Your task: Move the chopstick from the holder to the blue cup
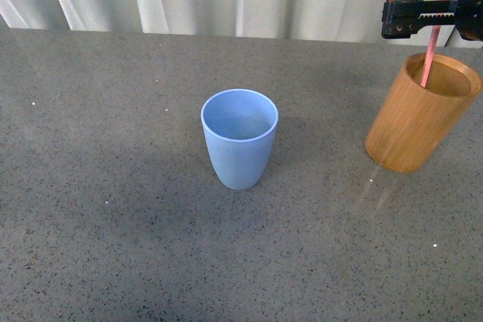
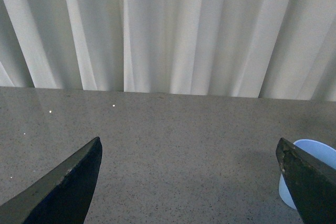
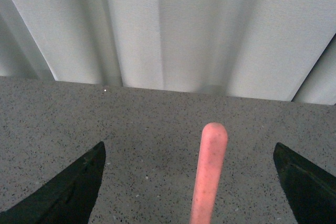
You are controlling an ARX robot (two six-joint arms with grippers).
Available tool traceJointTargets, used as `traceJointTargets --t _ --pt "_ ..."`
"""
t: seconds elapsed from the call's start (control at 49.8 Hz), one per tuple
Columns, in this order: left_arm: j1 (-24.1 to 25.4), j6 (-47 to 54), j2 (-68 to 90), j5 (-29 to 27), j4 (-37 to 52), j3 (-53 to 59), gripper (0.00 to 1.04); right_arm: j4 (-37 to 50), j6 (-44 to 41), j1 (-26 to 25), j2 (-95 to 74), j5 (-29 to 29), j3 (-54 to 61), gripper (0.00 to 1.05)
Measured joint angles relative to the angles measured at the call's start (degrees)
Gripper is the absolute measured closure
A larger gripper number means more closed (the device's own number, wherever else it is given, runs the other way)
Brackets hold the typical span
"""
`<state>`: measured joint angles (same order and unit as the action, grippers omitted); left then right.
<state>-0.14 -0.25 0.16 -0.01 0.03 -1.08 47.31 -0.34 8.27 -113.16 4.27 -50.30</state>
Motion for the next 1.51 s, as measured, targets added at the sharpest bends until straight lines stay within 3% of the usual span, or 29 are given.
traceJointTargets --t 0.442,0.924,1.206,1.507 --pt "0.0 0.0 0.0 0.0 0.0 0.0 0.07 2.82 0.22 1.42 0.37 -0.07 2.45 1.03" --pt "0.0 0.0 0.0 0.0 0.0 0.0 0.07 5.66 -4.13 3.93 12.26 0.33 7.41 1.03" --pt "0.0 0.0 0.0 0.0 0.0 0.0 0.07 6.95 -9.11 8.76 20.37 2.54 4.52 1.03" --pt "0.0 0.0 0.0 -0.02 0.0 0.0 0.07 1.95 -5.25 16.22 22.21 5.05 -0.83 1.03"
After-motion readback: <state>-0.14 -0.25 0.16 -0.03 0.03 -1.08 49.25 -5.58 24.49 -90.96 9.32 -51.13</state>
